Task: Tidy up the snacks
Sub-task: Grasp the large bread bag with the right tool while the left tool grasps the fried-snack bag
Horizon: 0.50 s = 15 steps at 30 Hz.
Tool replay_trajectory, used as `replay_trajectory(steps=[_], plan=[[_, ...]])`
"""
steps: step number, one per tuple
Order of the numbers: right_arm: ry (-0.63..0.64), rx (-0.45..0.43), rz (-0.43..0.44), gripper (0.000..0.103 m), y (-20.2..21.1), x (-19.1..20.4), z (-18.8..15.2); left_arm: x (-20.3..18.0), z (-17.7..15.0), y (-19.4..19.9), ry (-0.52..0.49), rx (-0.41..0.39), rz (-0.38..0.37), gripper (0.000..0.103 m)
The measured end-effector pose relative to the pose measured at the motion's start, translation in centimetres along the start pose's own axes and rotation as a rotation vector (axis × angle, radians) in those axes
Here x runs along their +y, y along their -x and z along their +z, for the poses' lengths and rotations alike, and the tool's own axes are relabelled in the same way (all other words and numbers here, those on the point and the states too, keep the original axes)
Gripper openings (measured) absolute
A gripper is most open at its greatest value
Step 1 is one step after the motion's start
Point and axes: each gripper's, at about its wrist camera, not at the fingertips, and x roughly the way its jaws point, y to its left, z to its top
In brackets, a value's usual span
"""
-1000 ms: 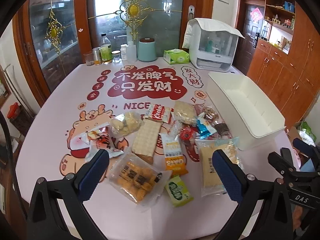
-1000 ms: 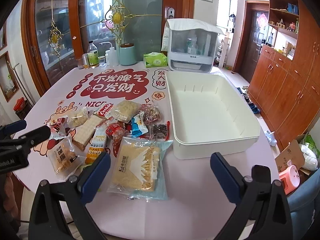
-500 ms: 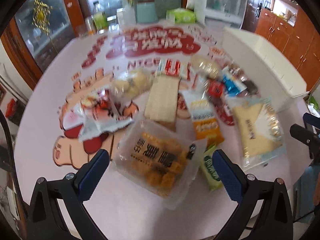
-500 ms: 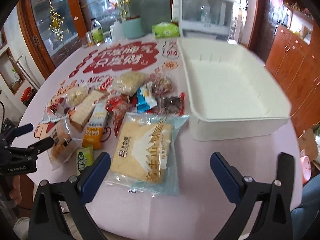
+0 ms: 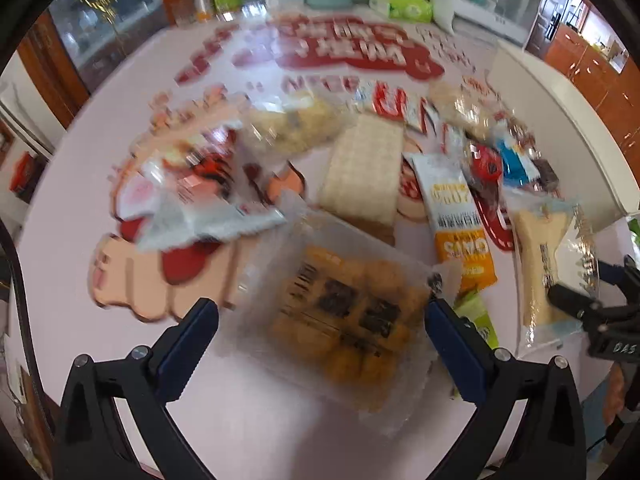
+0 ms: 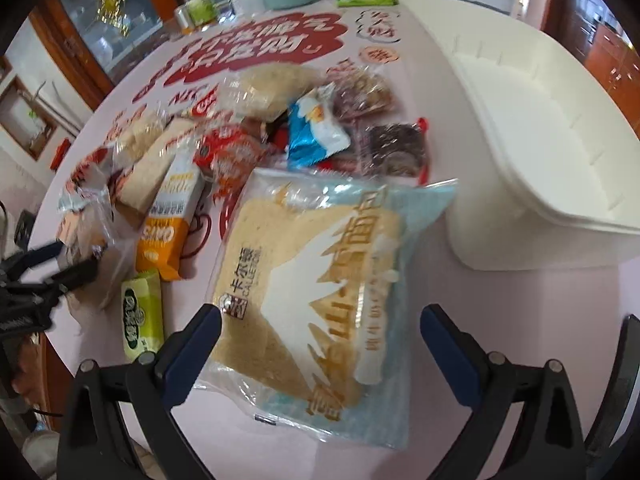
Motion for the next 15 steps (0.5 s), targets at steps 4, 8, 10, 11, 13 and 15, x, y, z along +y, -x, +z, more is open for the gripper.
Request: replay_trajectory(steps=[4,8,10,11,13,15], plan=[[0.008,0.014,0.009,0.1,-0.5,0.1,-0.1,0.9,0.7,-0.2,-0.007,-0.01,0.08,0.103],[0.007,0.018,0.023,0.1,-0.6,0.1,-0.3,2.0,1.4,-0.9,0.023,0.009,0.021,0.103],[0.011,0.023,0.028,0.1,-0.6,0.2,-0.3,2.4,1.8,-1.6,0.031,0.02,-0.02,0.103],[0.014,0.024,0.029,0.1,-0.7,0.2,-0.3,2.4,2.0,-2.1,0.036,0.033,-0.046,0.103],[0.02,0.025,0.027,0.1,-0.7,0.5,-0.3,3.0,2.3,-3.1,0.071,0.068,-0.144,0.103],[0.024,0.027,0.029,0.1,-0.8,0.6,-0.3,3.6,2.4,-4.4,0.124,0.12,-0.231,0.103]])
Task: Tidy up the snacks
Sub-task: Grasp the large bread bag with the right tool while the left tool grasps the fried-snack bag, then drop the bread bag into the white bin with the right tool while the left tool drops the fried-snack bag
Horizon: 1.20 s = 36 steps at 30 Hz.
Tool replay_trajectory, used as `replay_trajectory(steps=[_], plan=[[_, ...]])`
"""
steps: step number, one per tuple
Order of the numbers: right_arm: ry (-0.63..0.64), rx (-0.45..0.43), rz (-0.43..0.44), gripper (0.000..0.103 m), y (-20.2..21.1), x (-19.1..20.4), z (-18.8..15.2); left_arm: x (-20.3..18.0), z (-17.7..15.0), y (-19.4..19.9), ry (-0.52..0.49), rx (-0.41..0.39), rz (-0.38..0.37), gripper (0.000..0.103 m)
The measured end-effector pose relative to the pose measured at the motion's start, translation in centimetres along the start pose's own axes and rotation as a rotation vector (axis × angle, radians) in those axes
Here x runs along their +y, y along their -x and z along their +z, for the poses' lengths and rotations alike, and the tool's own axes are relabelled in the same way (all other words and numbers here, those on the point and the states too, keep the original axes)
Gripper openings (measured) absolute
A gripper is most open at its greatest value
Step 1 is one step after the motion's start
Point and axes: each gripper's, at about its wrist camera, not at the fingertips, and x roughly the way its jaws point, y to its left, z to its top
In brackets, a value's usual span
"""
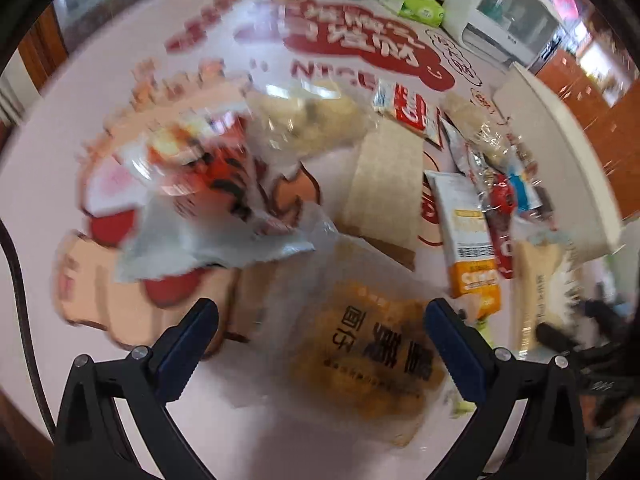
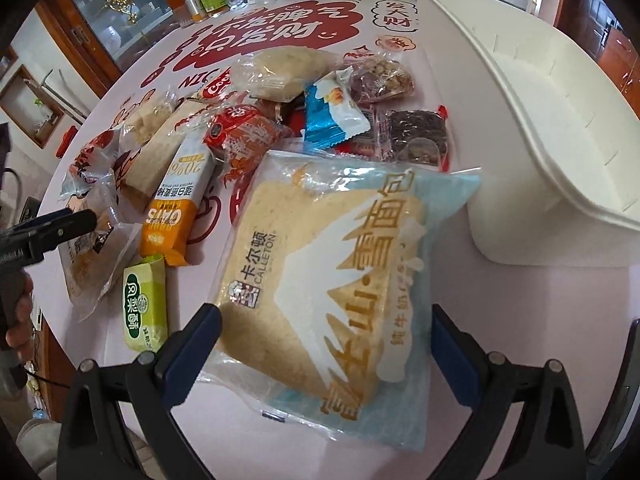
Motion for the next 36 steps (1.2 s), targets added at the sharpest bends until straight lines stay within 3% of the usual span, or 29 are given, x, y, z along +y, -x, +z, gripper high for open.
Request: replay_trajectory(steps=[2,6,8,10,12,14,18,22,30,36], plan=[[0.006,0.001,-0.002,0.1,-0.1,0.2,0.0,0.7,0.0,-0.8,0.048,0.038,-0.072,0.103],[0.024,0.004,-0.004,0.096,-0.1,0.6,0.1,-1.1,-0.6,-1.1,-0.027,0.066,-0.075,0.103],[0.03,0.0,0.002,0.091,0.1,0.7,0.1,-2.5,-1.1,-1.1,-0.082,0.068,-0.082,0.096],[0.027,-0.018,-0.003,0.078,0.4,0.7,0.1,-3.6,-1.5,-0.8,-0.101,0.059,-0.11,0.084],[0.01,-0.044,-0.006,0.052,1.0,0.4,0.1,-4.2,-1.6,-0.4,-0.114,0.032,-0.102,0.074],[-0.007,-0.068,0.01,0.038,1.7,-0.2,0.2,-4.9,-1.8,0.3,-0.127,0.003,-0.089,0.066],[-0.007,-0.118,0.031,0.023,3.2,-0.6,0.1,-6.7,-2.2,2.2,-0.169,-0.076,-0.011,0.058],[-0.002,-0.165,0.044,0.018,4.8,-0.1,-0.1,-8.1,-2.4,4.5,-0.199,-0.158,0.022,0.057],[0.041,-0.318,0.004,0.016,10.7,0.4,0.6,-13.2,-0.4,10.8,-0.378,-0.416,0.155,0.057],[-0.012,-0.513,-0.188,0.016,16.7,-1.9,2.9,-19.7,3.8,11.8,-0.45,-0.544,0.131,0.057]])
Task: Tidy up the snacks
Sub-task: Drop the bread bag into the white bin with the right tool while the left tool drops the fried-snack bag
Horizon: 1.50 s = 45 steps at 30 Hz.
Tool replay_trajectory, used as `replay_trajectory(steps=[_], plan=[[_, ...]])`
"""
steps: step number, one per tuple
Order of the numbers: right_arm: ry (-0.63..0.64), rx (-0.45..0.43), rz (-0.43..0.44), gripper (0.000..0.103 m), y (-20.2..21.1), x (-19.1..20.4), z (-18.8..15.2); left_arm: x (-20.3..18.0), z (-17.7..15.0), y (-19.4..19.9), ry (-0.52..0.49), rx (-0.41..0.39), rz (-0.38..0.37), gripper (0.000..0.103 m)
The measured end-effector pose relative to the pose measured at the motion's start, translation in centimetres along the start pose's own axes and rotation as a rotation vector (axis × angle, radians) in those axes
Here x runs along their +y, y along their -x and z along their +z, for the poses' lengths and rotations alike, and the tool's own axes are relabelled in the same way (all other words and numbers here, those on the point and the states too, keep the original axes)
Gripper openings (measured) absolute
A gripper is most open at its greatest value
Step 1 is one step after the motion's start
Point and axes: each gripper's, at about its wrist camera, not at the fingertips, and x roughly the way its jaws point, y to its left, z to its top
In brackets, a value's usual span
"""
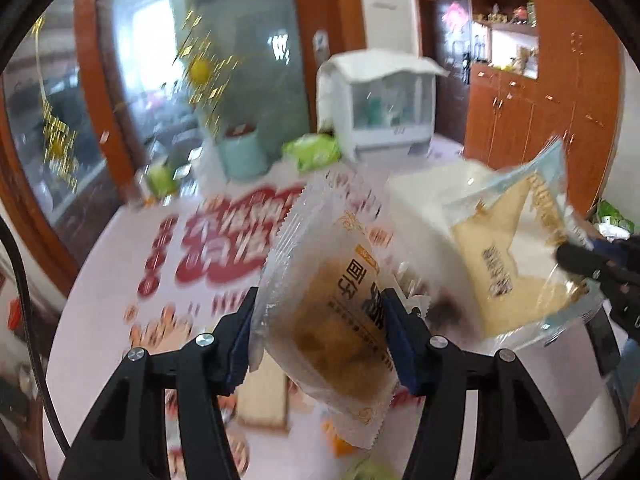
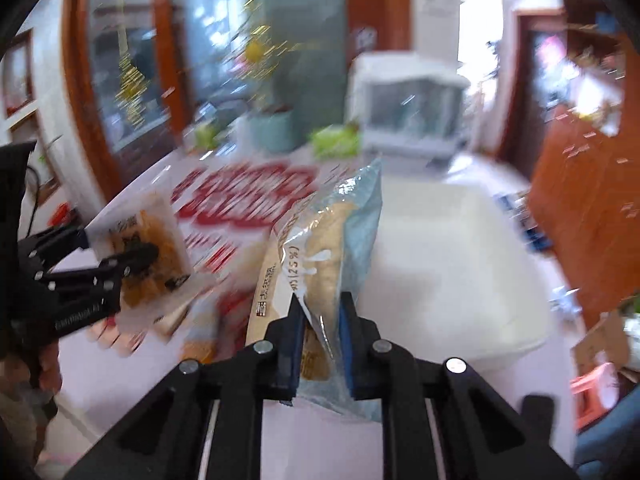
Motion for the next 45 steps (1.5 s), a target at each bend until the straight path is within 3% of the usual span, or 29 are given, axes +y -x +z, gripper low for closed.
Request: replay_trajectory(steps=[7,13,23,25,26,28,30,33,45], plan=[[-0.12,-0.106,-0.24,0.016,0.9,-6.5,3.2,-5.8,6.3,-3.2,-0.028,-0.114,-0.018,0.057],[-0.184,-0.105,-0.338,0.017,-0.2,-10.8,4.1,-10.5,9.3,-7.7,-0.034,-0.108,-0.056,0.057],[-0.22,0.016,-0.355,0.018,-4.3,-13.6,2.9,-16.2,8.0,-13.2,-0.058,-0.025,-0.117,0.058],[-0.229,0.052,-0.339,0.02,-5.3,-13.9,2.4,-16.2,7.4,-13.3,-0.061,-0.016,-0.128,0.064],[-0.23,0.062,-0.336,0.026,-5.6,-13.9,2.3,-16.1,7.2,-13.5,-0.054,-0.019,-0.124,0.066],[-0.224,0.07,-0.338,0.033,-6.0,-13.9,2.0,-15.9,7.1,-13.2,-0.04,-0.031,-0.119,0.095],[-0.21,0.06,-0.356,0.052,-5.8,-13.6,1.8,-15.2,7.0,-12.8,-0.018,-0.06,-0.115,0.103],[-0.195,0.031,-0.383,0.064,-5.3,-13.2,2.0,-14.7,7.0,-12.2,-0.022,-0.074,-0.118,0.103],[-0.163,0.015,-0.358,0.064,-3.9,-11.2,2.3,-12.8,6.7,-9.7,0.009,-0.114,-0.1,0.103]])
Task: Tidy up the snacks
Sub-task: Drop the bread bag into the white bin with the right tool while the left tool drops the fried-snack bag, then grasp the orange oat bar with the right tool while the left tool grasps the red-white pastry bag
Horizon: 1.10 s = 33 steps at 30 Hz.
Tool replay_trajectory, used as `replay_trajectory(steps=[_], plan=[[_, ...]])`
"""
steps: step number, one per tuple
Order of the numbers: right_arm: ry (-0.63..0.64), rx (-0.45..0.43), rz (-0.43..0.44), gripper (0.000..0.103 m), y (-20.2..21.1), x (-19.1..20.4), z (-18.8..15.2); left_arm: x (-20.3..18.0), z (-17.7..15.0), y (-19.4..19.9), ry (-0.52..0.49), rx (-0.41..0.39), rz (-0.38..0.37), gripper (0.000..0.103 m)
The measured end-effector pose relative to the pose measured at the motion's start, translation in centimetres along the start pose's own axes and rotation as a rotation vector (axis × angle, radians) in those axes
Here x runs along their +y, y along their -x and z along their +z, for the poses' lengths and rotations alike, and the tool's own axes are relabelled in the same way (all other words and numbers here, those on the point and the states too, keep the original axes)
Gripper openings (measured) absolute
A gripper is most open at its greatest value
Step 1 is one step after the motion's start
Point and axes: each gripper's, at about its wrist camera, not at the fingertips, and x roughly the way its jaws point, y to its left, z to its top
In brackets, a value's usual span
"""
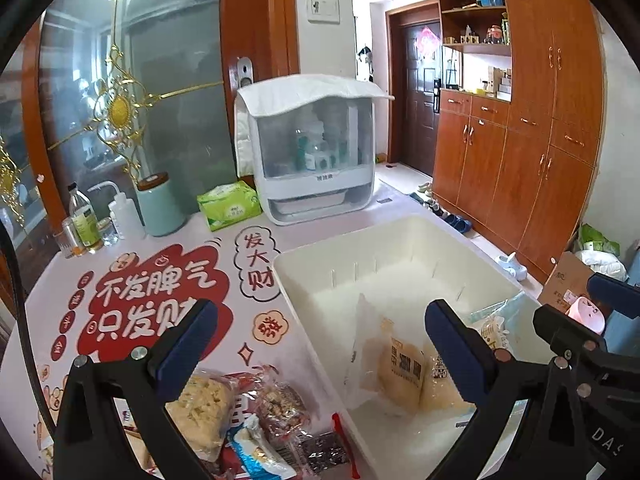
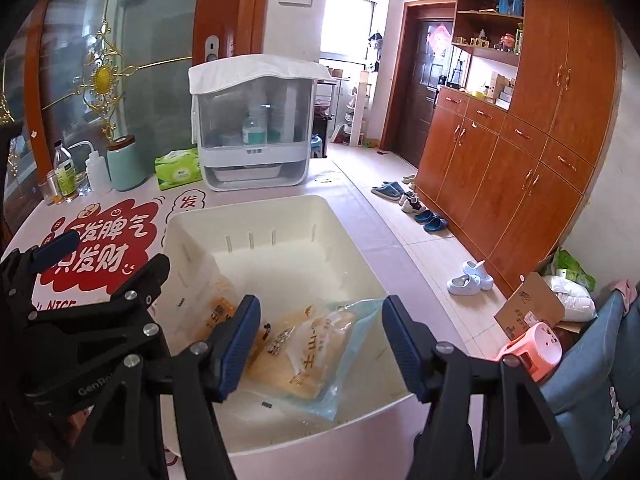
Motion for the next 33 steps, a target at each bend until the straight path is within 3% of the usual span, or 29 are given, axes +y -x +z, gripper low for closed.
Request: replay_trajectory(steps=[11,16,24,33], plan=[[0.012,-0.016,0.053,0.064,3.0,1.4,-0.2,2.4,-0.2,5.4,0.0,-0.059,0.014,0.103],[0.03,-0.036,0.093,0.064,5.1,3.0,-0.5,5.0,-1.1,8.5,0.017,-0.058,0.056,0.103],[0.069,-0.038,0.197,0.064,7.5,6.7,-1.9,10.9,-3.7,12.2,0.083,-0.023,0.133,0.103],[0.146,0.022,0.343,0.064,8.5,12.4,-4.5,18.7,-7.7,16.2,0.121,0.035,0.247,0.103]])
